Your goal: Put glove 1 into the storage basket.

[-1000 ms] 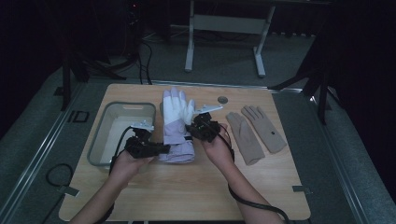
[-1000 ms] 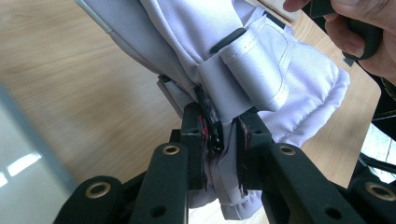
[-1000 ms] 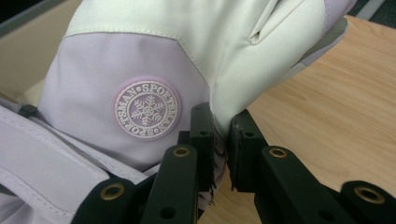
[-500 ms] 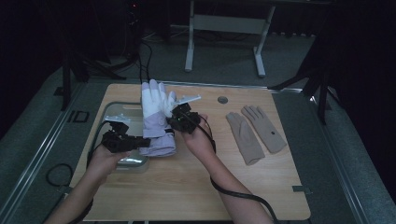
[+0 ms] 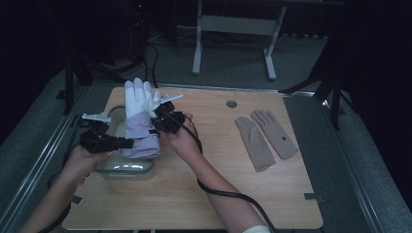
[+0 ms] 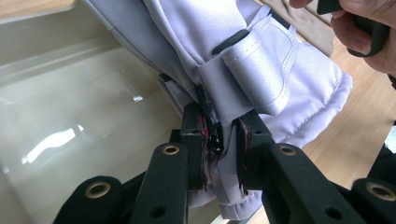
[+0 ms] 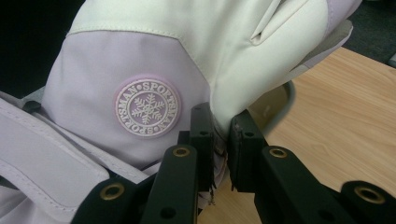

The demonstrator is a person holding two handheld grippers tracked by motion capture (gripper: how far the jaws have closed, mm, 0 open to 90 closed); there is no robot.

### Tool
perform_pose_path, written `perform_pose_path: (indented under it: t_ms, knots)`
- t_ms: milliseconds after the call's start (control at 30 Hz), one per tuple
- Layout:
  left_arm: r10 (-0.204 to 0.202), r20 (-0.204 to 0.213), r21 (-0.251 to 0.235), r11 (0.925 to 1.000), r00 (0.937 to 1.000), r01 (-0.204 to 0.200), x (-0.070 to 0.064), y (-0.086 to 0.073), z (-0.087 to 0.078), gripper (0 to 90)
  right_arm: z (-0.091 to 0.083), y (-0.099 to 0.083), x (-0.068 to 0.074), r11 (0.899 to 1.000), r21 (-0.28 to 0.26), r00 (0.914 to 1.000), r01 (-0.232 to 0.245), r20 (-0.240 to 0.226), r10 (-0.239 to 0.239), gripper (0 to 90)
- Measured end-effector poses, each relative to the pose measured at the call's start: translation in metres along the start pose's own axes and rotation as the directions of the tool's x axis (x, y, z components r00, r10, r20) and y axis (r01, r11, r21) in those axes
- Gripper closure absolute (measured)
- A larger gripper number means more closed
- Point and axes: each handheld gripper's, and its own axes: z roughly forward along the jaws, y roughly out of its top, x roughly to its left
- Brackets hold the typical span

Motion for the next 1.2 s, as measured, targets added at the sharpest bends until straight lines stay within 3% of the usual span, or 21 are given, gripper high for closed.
perform_pose_path:
  t_ms: [233,600,900,1133,1200]
  knots:
    - [-0.026,-0.009,0.028,0.9993,0.9996,0.026,0.018,-0.008,0.0,76.5,0.024,0.002,0.006,0.999,0.029,0.9997,-0.021,-0.012,0.021,81.8]
    - [-0.078,0.013,0.1,0.9921,0.9969,0.076,0.036,-0.033,0.013,76.1,0.056,-0.018,0.016,0.994,0.105,0.9992,-0.028,-0.026,0.031,81.9]
    - [-0.08,-0.004,0.119,0.9897,0.9967,0.08,0.036,-0.044,0.022,67.2,0.066,-0.027,0.017,0.989,0.144,0.9987,-0.031,-0.035,0.037,81.9]
    - [-0.048,-0.059,0.159,0.9856,0.9971,0.057,0.027,-0.047,0.027,59.0,0.072,-0.032,0.019,0.983,0.181,0.9983,-0.031,-0.043,0.039,81.9]
    - [-0.052,-0.069,0.148,0.9871,0.9963,0.062,0.026,-0.047,0.027,53.4,0.073,-0.033,0.019,0.982,0.185,0.9982,-0.03,-0.046,0.039,81.8]
